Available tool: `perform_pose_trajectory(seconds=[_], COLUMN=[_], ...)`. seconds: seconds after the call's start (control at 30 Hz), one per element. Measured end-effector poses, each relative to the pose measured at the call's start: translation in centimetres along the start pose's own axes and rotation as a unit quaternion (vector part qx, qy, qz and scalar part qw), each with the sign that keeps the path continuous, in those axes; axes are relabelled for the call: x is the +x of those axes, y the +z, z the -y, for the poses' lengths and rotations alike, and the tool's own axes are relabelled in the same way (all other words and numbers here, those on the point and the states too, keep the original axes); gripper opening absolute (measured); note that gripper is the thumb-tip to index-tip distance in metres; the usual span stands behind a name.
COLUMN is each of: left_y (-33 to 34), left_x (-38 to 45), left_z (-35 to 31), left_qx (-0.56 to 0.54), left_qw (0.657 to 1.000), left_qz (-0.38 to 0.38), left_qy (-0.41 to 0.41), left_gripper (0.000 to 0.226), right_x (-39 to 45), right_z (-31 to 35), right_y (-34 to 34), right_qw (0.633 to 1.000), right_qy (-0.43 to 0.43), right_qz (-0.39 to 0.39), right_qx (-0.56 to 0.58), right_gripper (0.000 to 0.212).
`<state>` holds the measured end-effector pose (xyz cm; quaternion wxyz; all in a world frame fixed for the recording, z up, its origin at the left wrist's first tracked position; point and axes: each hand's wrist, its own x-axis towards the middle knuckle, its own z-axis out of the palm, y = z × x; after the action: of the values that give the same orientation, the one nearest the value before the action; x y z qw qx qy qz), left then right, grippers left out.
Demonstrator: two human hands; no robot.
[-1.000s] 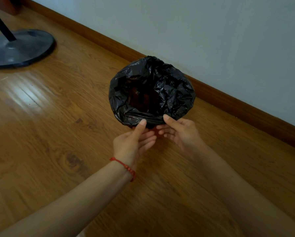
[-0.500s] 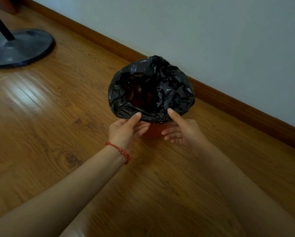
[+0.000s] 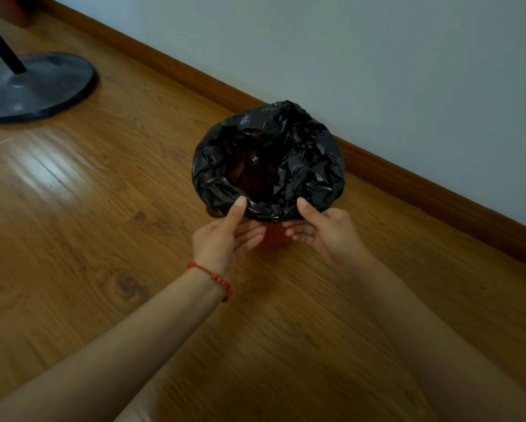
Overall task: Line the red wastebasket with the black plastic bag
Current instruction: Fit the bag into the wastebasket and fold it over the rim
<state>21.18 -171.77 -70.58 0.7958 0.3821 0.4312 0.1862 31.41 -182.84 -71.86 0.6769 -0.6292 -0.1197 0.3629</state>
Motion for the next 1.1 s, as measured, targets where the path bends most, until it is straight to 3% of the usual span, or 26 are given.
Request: perform_pose_trajectory(seconds=[0.1,0.3,0.43,0.57,0.77,1.1], left_y=[0.5,1.1,0.6,0.2,0.0,0.0], left_x=[-0.5,-0.4,-0.1,0.4,0.6,0.7], left_z=[0.5,0.1,0.0,-0.1,-0.1,-0.2], left_qx=[0.001,-0.033,-0.021,-0.014,-0.014,-0.017], left_qw=[1.0,0.998,0.998,0.998,0.998,0.998], left_qz=[0.027,0.044,0.052,0.057,0.057,0.052], left_qy=[-0.013,-0.005,0.013,0.017,0.022,0.02], left_gripper=[0.032,0.014,0.008,0.004,0.009,0.007], right_x=[-0.1,-0.1,-0.2,-0.3,-0.2,-1.0], right_z=[-0.3,-0.4,-0.1,0.5,0.5,-1.1], right_y=[0.2,0.1,-0.5,-1.7,-2.1,-2.8], right_qw=[1.0,1.0,0.998,0.987,0.977,0.98], right_qy=[-0.006,0.007,0.042,0.051,0.055,0.065], right_qz=[0.013,0.007,-0.054,-0.105,-0.104,-0.128], right_qx=[0.002,-0.015,0.006,0.108,0.176,0.135], right_gripper=[0.023,0.025,0.031,0.035,0.006,0.014])
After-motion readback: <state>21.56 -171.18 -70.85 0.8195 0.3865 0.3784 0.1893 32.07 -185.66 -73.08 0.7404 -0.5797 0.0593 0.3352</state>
